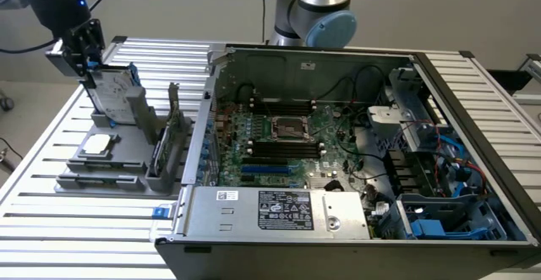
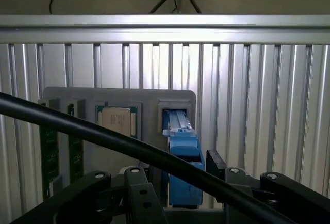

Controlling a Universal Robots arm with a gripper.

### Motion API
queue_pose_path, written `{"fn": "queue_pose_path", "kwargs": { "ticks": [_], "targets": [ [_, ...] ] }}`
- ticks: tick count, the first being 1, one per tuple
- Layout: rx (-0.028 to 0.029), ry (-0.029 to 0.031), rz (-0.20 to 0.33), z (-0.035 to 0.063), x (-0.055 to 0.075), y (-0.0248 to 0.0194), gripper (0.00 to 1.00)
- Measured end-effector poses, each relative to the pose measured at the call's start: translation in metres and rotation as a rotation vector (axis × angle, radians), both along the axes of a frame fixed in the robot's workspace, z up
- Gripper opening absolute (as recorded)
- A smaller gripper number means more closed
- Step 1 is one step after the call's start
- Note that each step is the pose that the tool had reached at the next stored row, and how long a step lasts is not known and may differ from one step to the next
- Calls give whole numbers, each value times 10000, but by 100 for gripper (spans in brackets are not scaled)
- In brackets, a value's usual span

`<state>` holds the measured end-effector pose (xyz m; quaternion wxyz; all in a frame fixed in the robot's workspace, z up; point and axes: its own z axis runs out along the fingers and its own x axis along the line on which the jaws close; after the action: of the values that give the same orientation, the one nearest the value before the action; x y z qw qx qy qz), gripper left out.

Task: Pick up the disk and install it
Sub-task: 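Pick up the disk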

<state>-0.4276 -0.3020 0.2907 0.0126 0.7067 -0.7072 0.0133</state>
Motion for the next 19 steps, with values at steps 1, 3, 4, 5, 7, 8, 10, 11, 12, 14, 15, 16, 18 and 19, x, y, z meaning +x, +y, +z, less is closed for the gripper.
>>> {"fn": "queue_pose_path", "kwargs": {
  "ticks": [1, 3, 4, 5, 7, 8, 10, 11, 12, 14, 15, 16, 18, 19],
  "targets": [
    [-1, 3, 0, -1, 0, 0, 54],
    [-1, 2, -1, -1, 0, 0, 54],
    [0, 1, 0, -3, 0, 0, 54],
    [2, -4, 0, -11, 0, 0, 54],
    [0, 0, 0, -25, 0, 0, 54],
    [0, 0, 0, -34, 0, 0, 54],
    [-1, 1, -1, -52, -1, 1, 54],
    [0, 1, -1, -61, -1, 3, 54],
    [0, 0, -1, -69, -2, 5, 54],
    [-1, 2, -3, -81, -2, 12, 54],
    [0, 2, -4, -84, -3, 17, 54],
    [0, -1, -4, -87, -3, 21, 54],
    [0, -1, -4, -89, -3, 24, 54],
    [0, 0, -3, -88, -4, 24, 54]
  ]
}}
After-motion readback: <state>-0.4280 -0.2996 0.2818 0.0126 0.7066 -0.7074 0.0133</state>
